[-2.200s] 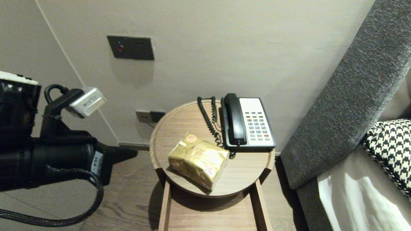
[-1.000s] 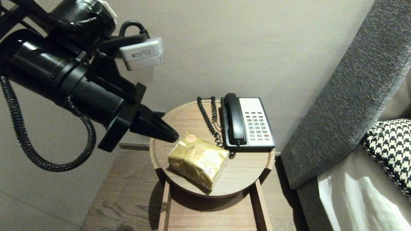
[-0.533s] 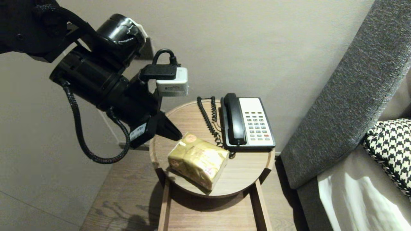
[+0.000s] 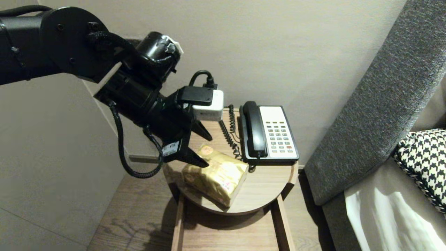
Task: Put the tissue on the table in the drawer one by one
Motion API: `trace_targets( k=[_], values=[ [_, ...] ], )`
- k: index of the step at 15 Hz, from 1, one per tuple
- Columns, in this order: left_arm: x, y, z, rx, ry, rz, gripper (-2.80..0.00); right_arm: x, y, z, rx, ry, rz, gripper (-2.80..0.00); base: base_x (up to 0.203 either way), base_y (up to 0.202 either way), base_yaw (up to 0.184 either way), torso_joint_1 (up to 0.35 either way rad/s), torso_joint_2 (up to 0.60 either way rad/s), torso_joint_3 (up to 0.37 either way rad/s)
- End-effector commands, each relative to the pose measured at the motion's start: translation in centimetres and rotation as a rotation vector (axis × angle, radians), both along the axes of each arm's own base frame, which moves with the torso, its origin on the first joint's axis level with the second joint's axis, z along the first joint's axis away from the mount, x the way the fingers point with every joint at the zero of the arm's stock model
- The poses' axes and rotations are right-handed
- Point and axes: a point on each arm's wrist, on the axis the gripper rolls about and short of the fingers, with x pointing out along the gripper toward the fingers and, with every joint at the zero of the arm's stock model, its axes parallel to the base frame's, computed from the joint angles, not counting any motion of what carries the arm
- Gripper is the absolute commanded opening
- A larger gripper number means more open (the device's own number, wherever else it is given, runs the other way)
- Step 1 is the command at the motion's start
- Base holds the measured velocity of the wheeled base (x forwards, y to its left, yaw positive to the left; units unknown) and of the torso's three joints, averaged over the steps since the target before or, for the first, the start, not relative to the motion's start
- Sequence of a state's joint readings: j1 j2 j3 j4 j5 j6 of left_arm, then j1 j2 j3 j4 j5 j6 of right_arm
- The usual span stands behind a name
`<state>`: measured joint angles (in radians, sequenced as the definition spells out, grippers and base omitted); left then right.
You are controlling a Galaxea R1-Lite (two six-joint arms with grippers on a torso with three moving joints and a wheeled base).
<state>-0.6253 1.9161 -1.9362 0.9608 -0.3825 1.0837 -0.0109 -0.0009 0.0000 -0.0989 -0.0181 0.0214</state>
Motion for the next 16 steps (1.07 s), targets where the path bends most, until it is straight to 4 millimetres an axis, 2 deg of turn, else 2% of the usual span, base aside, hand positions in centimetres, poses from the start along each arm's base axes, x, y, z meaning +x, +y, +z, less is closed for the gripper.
trace_targets(
  k=[1, 3, 6, 16],
  values=[
    [-0.4, 0.1, -0.5, 0.05, -0.023, -0.115, 0.0, 0.3, 0.0, -1.1, 0.001, 0.038, 0.0, -2.8, 0.0, 0.0, 0.0, 0.0, 0.0, 0.0],
    [-1.0, 0.4, -0.6, 0.086, -0.01, -0.161, 0.0, 0.3, 0.0, -1.1, 0.001, 0.038, 0.0, -2.8, 0.0, 0.0, 0.0, 0.0, 0.0, 0.0],
    [-0.7, 0.1, -0.8, 0.086, -0.039, -0.191, 0.0, 0.3, 0.0, -1.1, 0.001, 0.038, 0.0, -2.8, 0.0, 0.0, 0.0, 0.0, 0.0, 0.0],
    [1.4, -1.4, -3.4, 0.119, -0.056, -0.246, 0.0, 0.3, 0.0, -1.1, 0.001, 0.038, 0.0, -2.8, 0.0, 0.0, 0.0, 0.0, 0.0, 0.0]
  ],
)
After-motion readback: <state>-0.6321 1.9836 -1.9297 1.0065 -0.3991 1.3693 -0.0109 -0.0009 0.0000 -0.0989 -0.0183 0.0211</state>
